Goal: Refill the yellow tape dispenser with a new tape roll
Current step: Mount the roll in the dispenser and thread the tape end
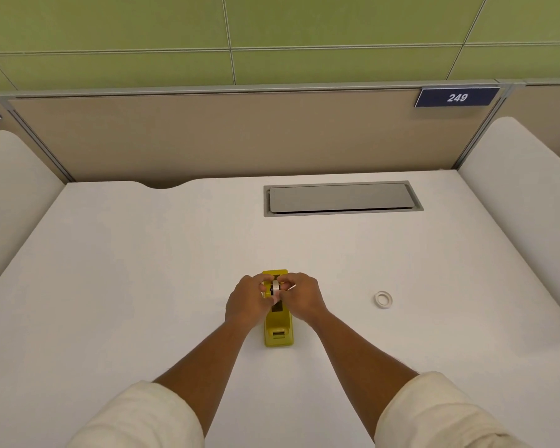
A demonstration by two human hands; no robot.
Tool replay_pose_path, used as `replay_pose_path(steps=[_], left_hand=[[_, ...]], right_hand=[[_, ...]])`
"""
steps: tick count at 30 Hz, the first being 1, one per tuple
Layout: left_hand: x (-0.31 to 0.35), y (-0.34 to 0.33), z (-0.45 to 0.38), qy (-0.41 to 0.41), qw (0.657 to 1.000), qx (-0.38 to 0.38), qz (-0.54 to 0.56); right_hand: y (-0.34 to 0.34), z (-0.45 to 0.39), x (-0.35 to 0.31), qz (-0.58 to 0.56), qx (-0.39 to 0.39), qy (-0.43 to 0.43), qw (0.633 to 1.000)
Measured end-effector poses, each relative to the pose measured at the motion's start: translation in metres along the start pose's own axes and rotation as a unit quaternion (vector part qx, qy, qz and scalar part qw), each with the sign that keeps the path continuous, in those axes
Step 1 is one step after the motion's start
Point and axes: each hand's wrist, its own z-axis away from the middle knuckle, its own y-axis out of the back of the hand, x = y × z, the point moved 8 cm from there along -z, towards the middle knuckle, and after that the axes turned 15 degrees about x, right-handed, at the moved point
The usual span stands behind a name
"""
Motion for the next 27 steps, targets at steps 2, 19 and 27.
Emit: replay_pose_path(steps=[2,19,27], left_hand=[[0.001,-0.002,-0.001,-0.012,1.000,-0.007,0.000],[-0.002,-0.002,-0.006,-0.023,1.000,-0.009,-0.015],[0.001,0.000,-0.005,-0.044,0.998,-0.014,-0.051]], right_hand=[[0.001,0.000,-0.005,0.002,-0.001,0.026,1.000],[-0.005,-0.002,-0.026,0.146,-0.046,0.104,0.983],[-0.016,0.004,-0.033,0.269,-0.056,0.230,0.934]])
